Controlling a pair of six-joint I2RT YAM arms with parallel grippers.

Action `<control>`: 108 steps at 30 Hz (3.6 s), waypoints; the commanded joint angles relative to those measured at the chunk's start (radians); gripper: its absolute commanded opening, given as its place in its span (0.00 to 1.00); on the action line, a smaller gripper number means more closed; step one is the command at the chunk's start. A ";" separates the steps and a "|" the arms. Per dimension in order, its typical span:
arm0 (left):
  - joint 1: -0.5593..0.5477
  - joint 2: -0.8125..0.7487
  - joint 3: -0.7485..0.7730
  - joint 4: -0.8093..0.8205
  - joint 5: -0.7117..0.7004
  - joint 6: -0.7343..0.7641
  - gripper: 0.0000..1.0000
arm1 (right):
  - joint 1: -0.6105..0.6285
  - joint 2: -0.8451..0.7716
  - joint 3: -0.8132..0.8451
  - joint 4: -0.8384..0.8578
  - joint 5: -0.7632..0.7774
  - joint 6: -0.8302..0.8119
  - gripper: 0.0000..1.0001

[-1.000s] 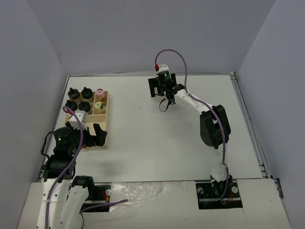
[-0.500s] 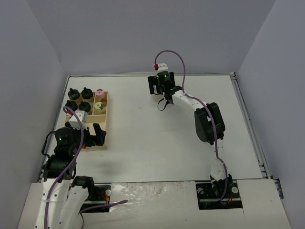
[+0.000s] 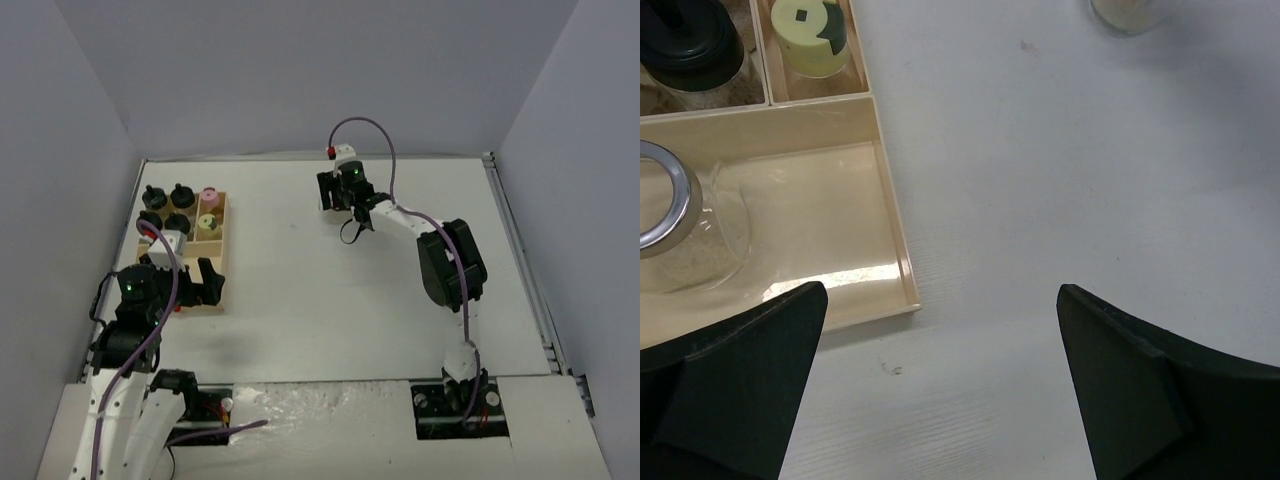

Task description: Organize the condiment bottles

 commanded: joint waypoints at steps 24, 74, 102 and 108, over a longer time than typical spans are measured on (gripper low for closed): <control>-0.212 0.128 0.083 0.042 0.091 -0.179 0.97 | 0.430 -0.743 -0.819 0.099 -0.267 -0.184 0.54; -0.940 1.108 0.640 -0.105 -0.447 -0.206 0.97 | 0.453 -1.720 -0.866 -0.669 0.592 0.518 1.00; -0.579 0.723 0.631 -0.399 -0.523 -0.213 0.00 | 0.453 -1.735 -0.860 -0.676 0.566 0.508 1.00; -0.253 0.661 0.630 -0.440 -0.442 -0.119 0.00 | 0.455 -1.736 -0.863 -0.677 0.563 0.503 1.00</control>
